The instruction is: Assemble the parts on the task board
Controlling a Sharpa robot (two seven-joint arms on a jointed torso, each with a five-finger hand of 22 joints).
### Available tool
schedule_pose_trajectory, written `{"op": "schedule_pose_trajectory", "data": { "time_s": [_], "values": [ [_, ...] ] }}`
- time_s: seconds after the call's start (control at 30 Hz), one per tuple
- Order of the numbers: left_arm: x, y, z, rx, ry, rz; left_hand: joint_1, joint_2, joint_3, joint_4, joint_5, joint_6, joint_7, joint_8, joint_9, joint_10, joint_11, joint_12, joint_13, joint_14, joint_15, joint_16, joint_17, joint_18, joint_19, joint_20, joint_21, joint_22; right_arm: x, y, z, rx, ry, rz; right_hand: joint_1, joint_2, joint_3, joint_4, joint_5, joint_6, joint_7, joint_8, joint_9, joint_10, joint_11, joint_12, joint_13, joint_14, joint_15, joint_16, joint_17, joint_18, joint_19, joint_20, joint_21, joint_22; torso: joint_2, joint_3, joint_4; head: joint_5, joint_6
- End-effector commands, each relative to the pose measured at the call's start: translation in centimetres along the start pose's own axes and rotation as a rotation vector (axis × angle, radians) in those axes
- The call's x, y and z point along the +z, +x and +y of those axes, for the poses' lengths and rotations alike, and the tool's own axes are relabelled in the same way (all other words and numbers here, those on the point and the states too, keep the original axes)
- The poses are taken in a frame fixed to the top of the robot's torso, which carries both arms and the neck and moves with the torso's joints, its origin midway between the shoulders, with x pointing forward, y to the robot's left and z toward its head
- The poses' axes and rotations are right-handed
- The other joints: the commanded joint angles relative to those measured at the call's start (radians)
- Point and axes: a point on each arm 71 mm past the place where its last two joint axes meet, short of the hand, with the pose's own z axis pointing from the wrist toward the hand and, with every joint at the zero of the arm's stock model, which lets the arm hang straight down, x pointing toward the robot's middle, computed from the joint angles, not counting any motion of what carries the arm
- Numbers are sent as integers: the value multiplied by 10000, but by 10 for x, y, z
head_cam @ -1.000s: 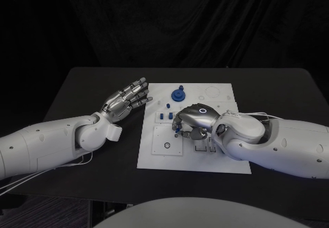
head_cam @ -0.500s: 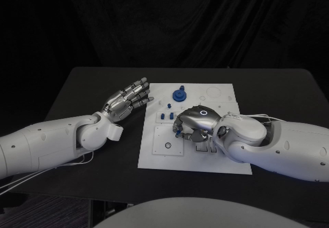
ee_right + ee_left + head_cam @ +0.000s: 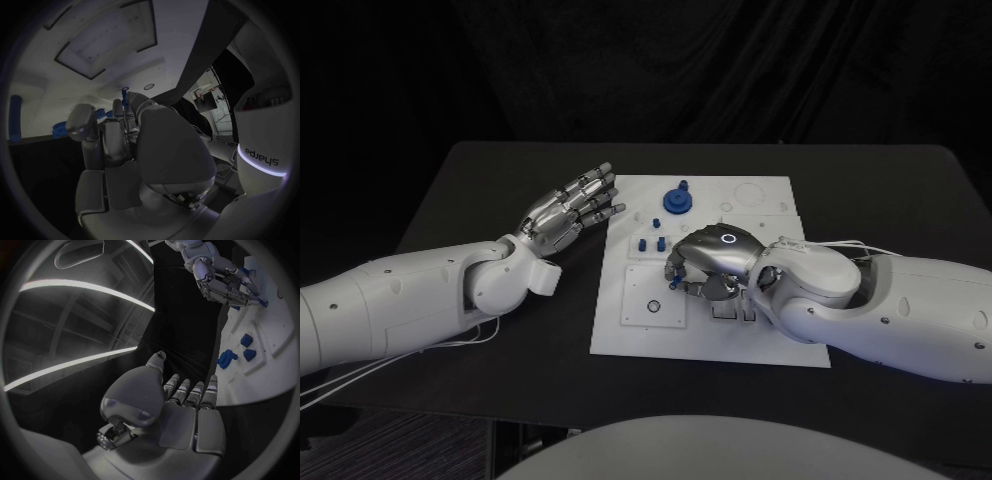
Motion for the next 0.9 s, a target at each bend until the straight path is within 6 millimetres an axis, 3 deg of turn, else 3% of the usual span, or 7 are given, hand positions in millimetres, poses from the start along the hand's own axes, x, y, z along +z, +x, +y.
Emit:
{"op": "schedule_pose_trajectory", "data": {
  "time_s": [0.03, 0.37, 0.9],
  "values": [
    [0, 1, -7, -172, 1068, 107, 74, -1, 65, -38, 69, -14, -6, -24, -2, 1, 71, 36, 4, -38, -7, 22, 8, 84, -21, 18, 33, 21, 0, 2, -1, -83, 123, 160, -22, -88, 7, -50, -65, -63, -33, -48, 9, 46, -9, -50, -12, 19, 19, -68, -8, -77, -18, 0, -41, 1295, -12, 2, -4, -5, -2],
    [2, 2, -6, -196, 1036, 154, 75, -4, 66, -42, 70, -14, -6, -24, -1, 2, 70, 38, 4, -37, -6, 23, 8, 84, -22, 19, 32, 19, 1, 7, -2, -95, 170, 387, -16, -83, 18, -54, -65, -68, -37, -54, 11, 54, -12, -69, -19, -3, 19, -101, -47, -67, -41, 0, -92, 1282, -7, 2, 18, -25, -2],
    [3, 1, -5, -192, 994, 160, 84, -5, 86, -74, 94, -22, -6, -26, -3, -7, 59, 26, 2, -41, 1, 21, 7, 83, -18, 24, 36, 16, 2, 10, 0, -55, 104, 454, -23, -82, 26, -52, -76, -87, -34, -70, 12, 53, -8, -103, -32, -29, 21, -137, -84, -58, -68, 2, -146, 1268, -18, 1, -1, 12, -2]
  ]
}}
